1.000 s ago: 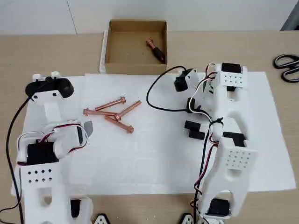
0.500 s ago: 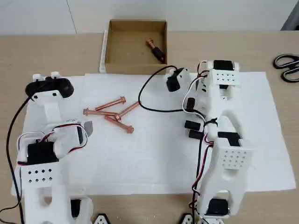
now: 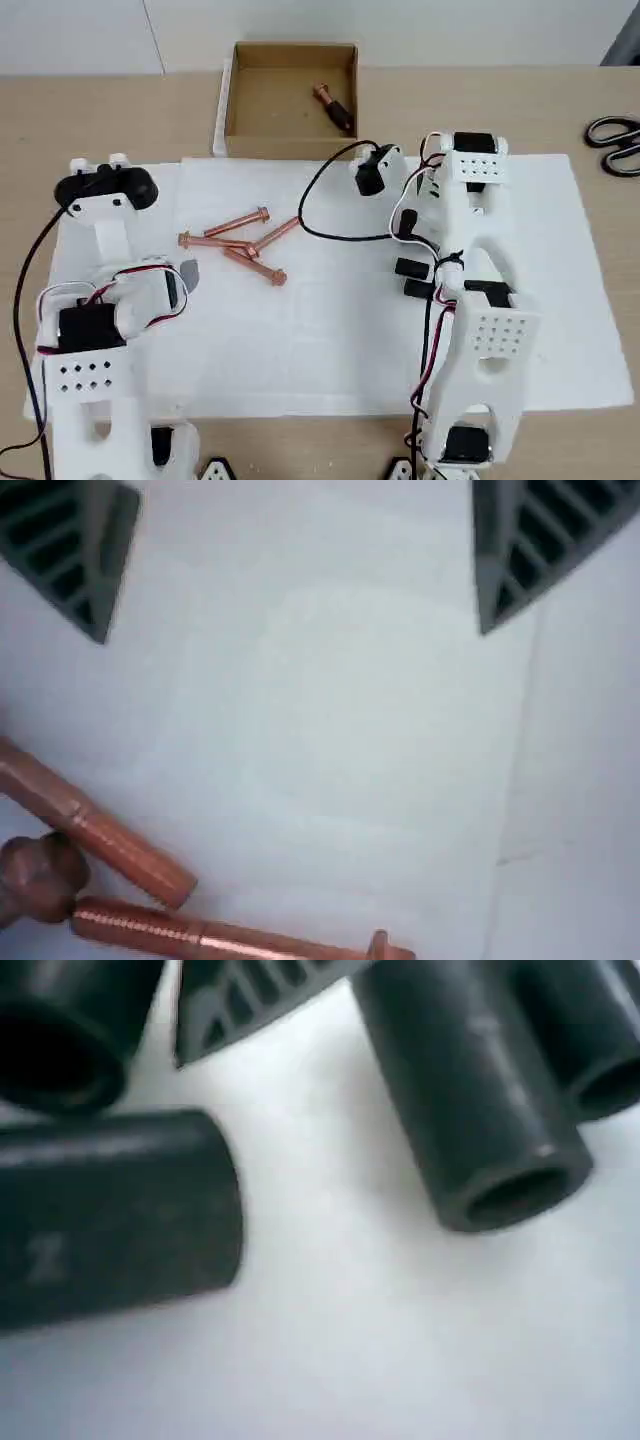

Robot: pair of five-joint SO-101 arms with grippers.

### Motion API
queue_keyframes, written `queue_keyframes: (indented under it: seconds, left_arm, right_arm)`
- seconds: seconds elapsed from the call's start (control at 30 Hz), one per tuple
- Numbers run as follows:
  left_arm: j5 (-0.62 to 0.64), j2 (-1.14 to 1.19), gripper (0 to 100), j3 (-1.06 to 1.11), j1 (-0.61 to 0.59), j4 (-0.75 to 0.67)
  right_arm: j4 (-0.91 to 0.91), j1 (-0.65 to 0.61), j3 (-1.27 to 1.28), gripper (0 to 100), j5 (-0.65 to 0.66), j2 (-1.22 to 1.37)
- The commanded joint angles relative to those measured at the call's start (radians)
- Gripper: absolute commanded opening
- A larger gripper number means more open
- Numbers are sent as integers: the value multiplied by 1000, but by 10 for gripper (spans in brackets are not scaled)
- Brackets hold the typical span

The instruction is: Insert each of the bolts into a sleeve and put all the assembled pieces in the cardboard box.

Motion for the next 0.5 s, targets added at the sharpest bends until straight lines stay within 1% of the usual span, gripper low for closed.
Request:
queue_keyframes:
  seconds: [0.0,0.07,0.23,0.3,0.47]
  left_arm:
    - [-3,-11,226,-36,0,2]
    - [-3,-11,226,-36,0,2]
    - [-3,-11,226,-36,0,2]
    - [-3,-11,226,-36,0,2]
    - [-3,-11,226,-38,0,2]
  right_arm:
    - [-16,1,-28,175,-11,8]
    - [-16,12,-28,165,-11,8]
    - [-10,45,-29,2,-11,1]
    - [15,65,-60,14,-18,1]
    - [130,93,-235,6,-46,1]
